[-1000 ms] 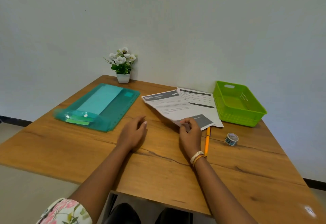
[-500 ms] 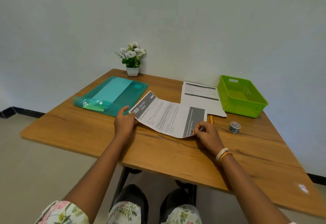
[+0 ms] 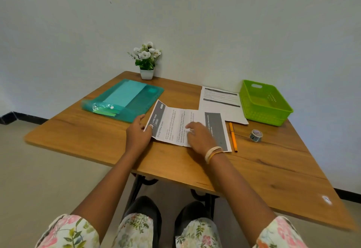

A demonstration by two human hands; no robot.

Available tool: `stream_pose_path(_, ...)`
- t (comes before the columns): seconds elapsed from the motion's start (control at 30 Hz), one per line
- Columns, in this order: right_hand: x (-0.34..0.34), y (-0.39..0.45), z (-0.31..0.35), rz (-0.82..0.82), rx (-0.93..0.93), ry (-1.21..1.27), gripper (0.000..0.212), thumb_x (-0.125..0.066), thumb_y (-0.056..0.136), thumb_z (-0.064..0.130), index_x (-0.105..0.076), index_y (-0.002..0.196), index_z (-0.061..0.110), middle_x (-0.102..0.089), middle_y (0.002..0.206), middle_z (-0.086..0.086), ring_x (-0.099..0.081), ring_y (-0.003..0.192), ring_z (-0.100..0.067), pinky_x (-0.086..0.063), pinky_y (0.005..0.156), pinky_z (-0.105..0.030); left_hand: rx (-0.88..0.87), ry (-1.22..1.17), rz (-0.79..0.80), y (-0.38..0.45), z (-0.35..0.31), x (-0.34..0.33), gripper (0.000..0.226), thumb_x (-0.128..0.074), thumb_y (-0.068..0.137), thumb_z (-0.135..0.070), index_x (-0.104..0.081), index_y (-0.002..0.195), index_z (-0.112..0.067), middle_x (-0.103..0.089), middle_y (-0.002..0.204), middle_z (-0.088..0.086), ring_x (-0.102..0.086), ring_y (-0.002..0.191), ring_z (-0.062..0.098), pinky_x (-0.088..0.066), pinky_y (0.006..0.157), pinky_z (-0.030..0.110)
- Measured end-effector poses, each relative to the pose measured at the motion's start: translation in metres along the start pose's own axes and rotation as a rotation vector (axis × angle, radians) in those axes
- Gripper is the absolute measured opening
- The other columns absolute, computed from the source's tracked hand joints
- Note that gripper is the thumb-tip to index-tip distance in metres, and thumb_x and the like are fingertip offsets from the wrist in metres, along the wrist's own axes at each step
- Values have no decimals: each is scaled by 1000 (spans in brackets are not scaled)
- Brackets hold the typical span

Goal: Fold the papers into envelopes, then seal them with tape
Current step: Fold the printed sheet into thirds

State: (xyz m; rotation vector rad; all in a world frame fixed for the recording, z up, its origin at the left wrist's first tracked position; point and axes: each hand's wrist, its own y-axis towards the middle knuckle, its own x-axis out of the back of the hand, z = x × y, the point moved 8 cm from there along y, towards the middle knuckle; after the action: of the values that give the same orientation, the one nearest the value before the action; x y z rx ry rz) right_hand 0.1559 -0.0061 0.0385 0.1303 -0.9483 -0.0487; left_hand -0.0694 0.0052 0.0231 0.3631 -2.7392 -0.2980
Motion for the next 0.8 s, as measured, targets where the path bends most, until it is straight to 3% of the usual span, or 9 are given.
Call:
stream_pose_path(0.13,-38,2,29,52,113,-235,48,-38,97,40,-43,139,17,-37,149,-8,-32,138,-24,-22,116,-45,10,-16,-4,-3,-1,1,52,-54,94,-17,-37,143,-19,-66,99,-4,-65,75,1,-51,49,14)
stream_pose_path(0.2,-48,1,27,69,110,-246,51,-36,97,43,-39,141,18,-31,153,-7,-24,143,-22,-17,118,-45,12,-12,-16,-3,0,2,56,-53,94,-18,-32,147,-19,-66,94,-3,-64,72,3,-48,46,13)
stream_pose_path(0.4,-48,-6,25,13,190,-192,49,-39,97,43,-41,140,21,-34,153,-3,-27,142,-20,-21,118,-44,25,-59,-12,-2,0,1,53,-48,99,-23,-31,148,-21,-65,89,0,-67,75,10,-55,53,26)
stream_pose_path(0.5,-47,-7,25,11,210,-152,48,-41,96,42,-43,139,21,-36,151,-2,-30,141,-20,-23,117,-43,35,-158,-26,-2,1,4,45,-40,102,-29,-34,146,-25,-67,89,-1,-67,72,4,-50,51,16)
stream_pose_path(0.57,-45,-9,27,-3,220,-119,46,-42,96,40,-46,138,20,-41,148,-2,-33,138,-20,-26,116,-41,38,-226,-8,-3,0,2,42,-35,103,-32,-36,145,-29,-67,99,-5,-66,81,-2,-51,59,14)
stream_pose_path(0.67,-38,-11,30,-57,231,-14,39,-45,96,35,-55,129,17,-54,136,-3,-49,124,-19,-40,106,-36,9,-297,141,-7,-5,-11,40,-32,103,-37,-39,142,-36,-67,111,-12,-64,103,2,-52,80,21)
stream_pose_path(0.8,-25,-12,25,-144,166,217,31,-45,99,25,-61,122,14,-61,127,-4,-57,113,-17,-48,97,-32,-145,30,262,-15,-16,-22,37,-34,99,-49,-50,131,-41,-63,118,-18,-60,105,0,-54,85,33)
